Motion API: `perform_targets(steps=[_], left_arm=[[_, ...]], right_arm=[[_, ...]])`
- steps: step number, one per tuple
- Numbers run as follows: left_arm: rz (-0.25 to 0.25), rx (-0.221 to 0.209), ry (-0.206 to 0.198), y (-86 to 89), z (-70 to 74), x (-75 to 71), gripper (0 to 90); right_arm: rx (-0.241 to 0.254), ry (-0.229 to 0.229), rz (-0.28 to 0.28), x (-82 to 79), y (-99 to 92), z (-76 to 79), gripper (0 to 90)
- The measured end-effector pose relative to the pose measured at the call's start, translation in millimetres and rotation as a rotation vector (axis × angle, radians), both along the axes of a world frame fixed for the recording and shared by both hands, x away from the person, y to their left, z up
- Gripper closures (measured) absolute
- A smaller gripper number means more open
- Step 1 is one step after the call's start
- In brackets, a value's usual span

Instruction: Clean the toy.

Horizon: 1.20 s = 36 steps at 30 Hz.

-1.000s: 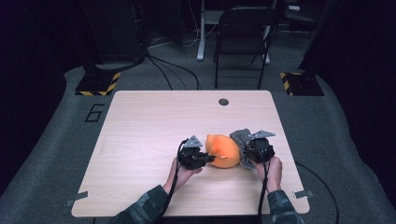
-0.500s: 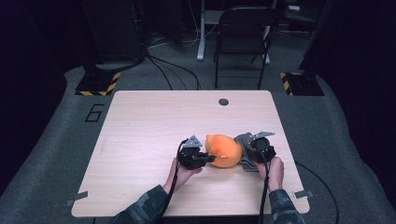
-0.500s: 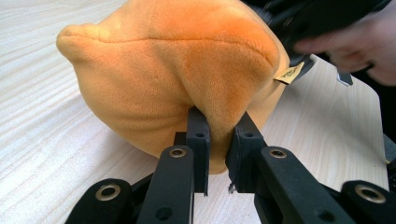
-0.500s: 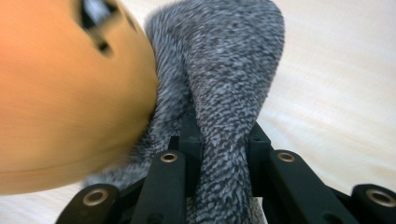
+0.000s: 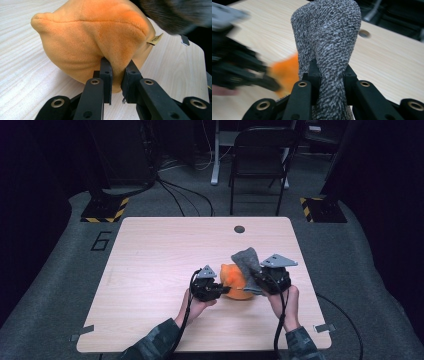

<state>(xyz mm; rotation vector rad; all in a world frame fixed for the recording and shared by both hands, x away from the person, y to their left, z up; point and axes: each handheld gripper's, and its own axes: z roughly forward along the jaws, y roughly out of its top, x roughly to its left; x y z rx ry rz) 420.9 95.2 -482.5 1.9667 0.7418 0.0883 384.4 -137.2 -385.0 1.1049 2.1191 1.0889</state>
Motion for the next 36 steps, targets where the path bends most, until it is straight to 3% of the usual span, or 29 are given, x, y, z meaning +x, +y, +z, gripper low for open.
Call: perform_targets(steps=[4,5,6,8,14,18,20,23,24,27,29,31,36], left_arm=[[0.003,-0.002,0.003,-0.2,-0.1,-0.5,80.3],[-0.003,0.008,-0.002,0.8,-0.1,-0.2,80.3],[-0.003,0.008,-0.002,0.8,-0.4,-0.3,80.3],[0.000,0.004,0.001,0.6,-0.7,-0.6,80.2],[-0.004,-0.002,0.003,-0.3,-0.7,-0.5,80.0],[-0.003,0.000,0.004,-0.5,-0.3,-0.3,80.1],[-0.003,-0.001,0.005,-0.7,-0.3,-0.4,80.0],[-0.004,-0.004,0.004,-1.0,-0.3,-0.3,80.0],[-0.003,-0.001,0.004,-0.2,-0.2,0.0,80.0],[0.000,-0.001,0.001,0.3,-0.3,0.3,79.9],[-0.002,0.001,0.000,0.3,-0.2,0.2,79.9],[-0.002,0.001,0.000,0.3,-0.2,0.1,79.8],[0.000,0.001,0.000,0.3,-0.2,0.1,79.8]], right_arm=[[-0.045,-0.009,0.060,-7.3,22.4,-0.9,75.5],[-0.099,0.001,0.060,-5.7,30.1,-9.7,75.4],[-0.120,0.006,0.044,-2.5,30.7,-15.2,75.4],[-0.156,0.015,0.004,4.1,25.1,-24.9,75.4],[-0.114,0.099,-0.110,24.4,-11.7,-45.2,75.3],[-0.138,0.142,-0.175,33.4,-26.7,-59.5,75.3],[-0.139,0.153,-0.187,35.9,-30.1,-64.3,75.3],[-0.152,0.206,-0.210,43.1,-38.9,-79.0,75.1],[-0.175,0.260,-0.217,48.6,-43.4,-89.2,74.7],[-0.188,0.311,-0.213,54.4,-47.5,-103.0,74.5],[-0.183,0.315,-0.215,55.2,-47.8,-102.6,74.7],[-0.179,0.289,-0.217,53.3,-47.3,-94.9,74.9],[-0.125,0.171,-0.212,37.8,-42.2,-57.2,75.1]])
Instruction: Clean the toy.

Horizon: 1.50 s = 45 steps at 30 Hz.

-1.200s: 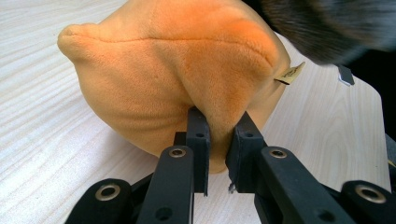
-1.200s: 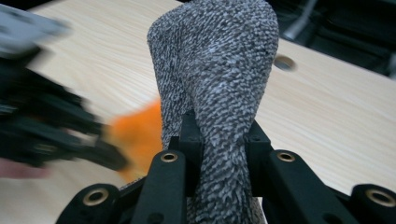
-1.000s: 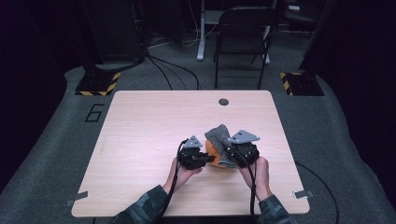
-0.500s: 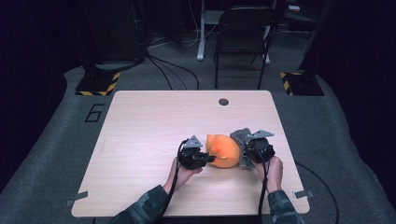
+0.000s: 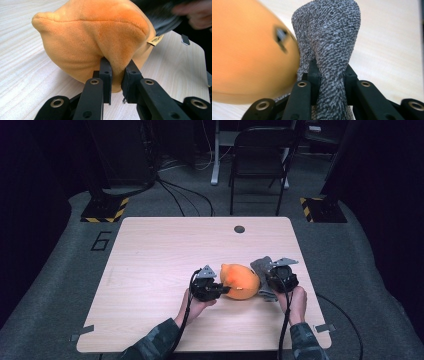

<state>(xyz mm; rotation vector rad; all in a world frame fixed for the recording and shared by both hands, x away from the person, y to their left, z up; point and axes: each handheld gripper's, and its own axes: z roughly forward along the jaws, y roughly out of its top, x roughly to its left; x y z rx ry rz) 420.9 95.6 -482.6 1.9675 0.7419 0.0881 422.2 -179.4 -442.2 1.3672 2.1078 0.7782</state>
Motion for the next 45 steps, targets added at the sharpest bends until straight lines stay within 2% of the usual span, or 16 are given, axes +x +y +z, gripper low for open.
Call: perform_targets(steps=[4,7,8,9,12,15,16,18,22,26,30,34,36,38,45], left_arm=[[0.000,0.000,-0.001,-0.2,0.1,-0.1,79.7],[0.000,0.001,-0.001,-0.1,0.0,-0.1,79.6],[0.000,0.001,-0.001,-0.1,0.0,-0.1,79.6],[0.000,0.003,-0.001,0.1,-0.1,-0.1,79.5],[0.000,0.007,-0.001,0.0,-1.1,0.1,78.7],[0.000,0.008,0.000,0.0,-1.8,0.4,77.2],[-0.002,0.010,-0.002,0.0,-1.7,0.7,76.3],[-0.012,0.023,-0.011,-0.4,-1.2,0.6,74.1],[-0.010,0.041,-0.029,-1.0,-0.7,0.3,66.0],[-0.013,0.070,-0.041,-1.2,0.9,-0.1,52.6],[-0.020,0.125,-0.086,-0.7,2.7,-2.6,43.1],[-0.034,0.146,-0.127,0.2,1.5,-4.1,35.7],[-0.047,0.154,-0.145,-0.2,0.2,-5.2,33.6],[-0.051,0.183,-0.178,-1.5,-1.2,-6.6,31.6],[-0.062,0.233,-0.216,-4.5,-10.4,-5.1,30.3]], right_arm=[[0.039,-0.107,0.052,-15.3,10.2,29.6,75.1],[0.044,-0.131,0.101,-22.0,23.3,36.7,75.1],[0.044,-0.131,0.101,-22.0,23.3,36.7,75.1],[0.025,-0.112,0.128,-22.1,32.3,31.9,75.2],[-0.025,-0.094,0.136,-17.9,41.2,17.5,75.7],[-0.022,-0.082,0.129,-15.5,41.4,12.0,75.9],[-0.007,-0.078,0.128,-14.4,39.1,10.6,75.9],[-0.013,-0.077,0.125,-14.1,38.9,9.5,76.0],[-0.015,-0.078,0.129,-12.5,38.4,6.3,76.1],[-0.011,-0.078,0.124,-11.8,38.4,5.6,76.0],[-0.014,-0.072,0.123,-11.4,38.4,5.1,76.0],[-0.014,-0.071,0.123,-10.9,38.4,5.0,76.0],[-0.013,-0.070,0.119,-10.7,38.8,4.9,76.0],[-0.013,-0.073,0.121,-10.3,38.4,4.7,76.1],[-0.009,-0.062,0.115,-9.3,37.8,4.4,76.0]])
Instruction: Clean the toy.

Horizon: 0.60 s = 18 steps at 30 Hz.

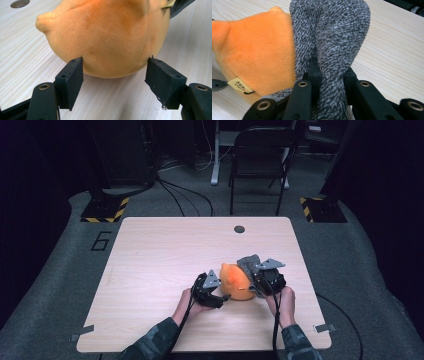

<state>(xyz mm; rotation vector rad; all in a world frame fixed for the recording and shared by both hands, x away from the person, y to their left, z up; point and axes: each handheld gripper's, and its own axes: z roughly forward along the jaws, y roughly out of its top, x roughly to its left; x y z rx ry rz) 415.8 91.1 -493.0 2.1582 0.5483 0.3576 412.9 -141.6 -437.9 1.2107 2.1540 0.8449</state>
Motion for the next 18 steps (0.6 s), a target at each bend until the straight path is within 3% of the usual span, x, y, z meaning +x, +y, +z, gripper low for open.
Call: perform_targets(steps=[8,13,18], left_arm=[[-0.020,0.024,-0.095,-4.6,-9.3,-2.4,34.2],[-0.027,0.033,-0.121,-6.1,-10.0,-2.2,40.2],[-0.026,0.046,-0.151,-8.1,-11.4,-3.7,57.1]], right_arm=[[-0.003,-0.006,0.002,0.4,1.3,-1.3,76.1],[0.007,0.004,0.001,0.8,1.1,-2.0,76.1],[0.014,0.004,0.002,1.6,1.2,-3.6,76.2]])
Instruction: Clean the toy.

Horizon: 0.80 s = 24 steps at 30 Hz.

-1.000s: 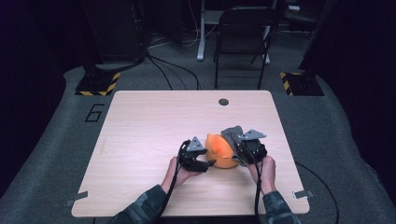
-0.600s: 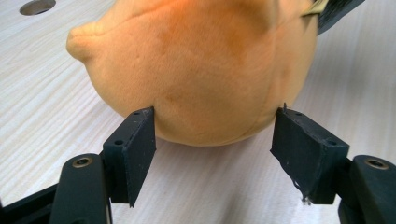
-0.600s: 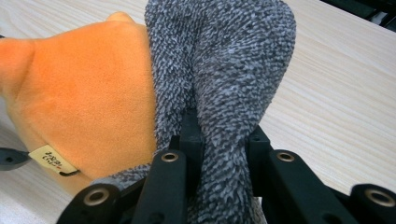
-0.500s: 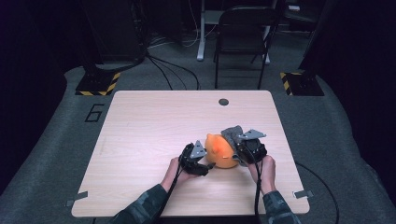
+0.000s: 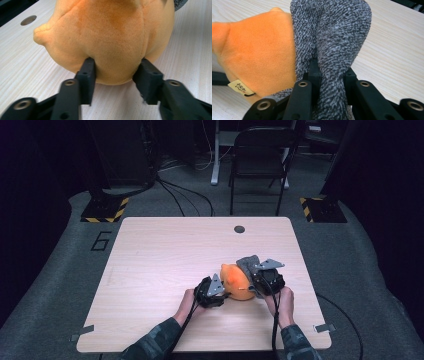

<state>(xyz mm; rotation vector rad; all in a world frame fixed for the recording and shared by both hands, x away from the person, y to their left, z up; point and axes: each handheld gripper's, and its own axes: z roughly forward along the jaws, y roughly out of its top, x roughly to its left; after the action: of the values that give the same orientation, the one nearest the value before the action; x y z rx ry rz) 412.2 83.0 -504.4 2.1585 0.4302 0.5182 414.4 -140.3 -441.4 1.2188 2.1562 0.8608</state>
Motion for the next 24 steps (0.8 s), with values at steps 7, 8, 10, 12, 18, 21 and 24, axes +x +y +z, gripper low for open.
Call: perform_targets(steps=[7,8,10,12,18,21,24], left_arm=[[-0.022,-0.024,-0.008,2.6,0.0,-0.3,72.7],[-0.028,-0.015,-0.014,2.9,0.3,-0.5,73.5],[-0.025,-0.021,-0.010,3.5,-0.6,-0.7,75.0],[-0.029,-0.016,-0.011,4.3,-0.5,0.0,75.7],[-0.034,-0.019,-0.037,5.0,-2.7,-0.3,77.7],[-0.031,-0.035,-0.037,5.5,-2.6,-0.5,78.7],[-0.022,-0.071,-0.037,6.8,-0.1,-1.2,79.9]], right_arm=[[-0.002,-0.022,-0.034,-0.9,-7.8,5.2,76.1],[0.000,-0.023,-0.050,-0.9,-13.1,7.7,76.1],[0.004,-0.029,-0.088,-0.4,-27.3,10.2,76.1],[0.013,-0.020,-0.125,0.6,-42.7,8.9,76.0],[0.039,0.029,-0.194,6.8,-65.3,-4.6,75.9],[0.035,0.037,-0.199,8.0,-66.8,-6.3,75.9],[0.036,0.031,-0.209,8.0,-69.7,-6.4,75.9]])
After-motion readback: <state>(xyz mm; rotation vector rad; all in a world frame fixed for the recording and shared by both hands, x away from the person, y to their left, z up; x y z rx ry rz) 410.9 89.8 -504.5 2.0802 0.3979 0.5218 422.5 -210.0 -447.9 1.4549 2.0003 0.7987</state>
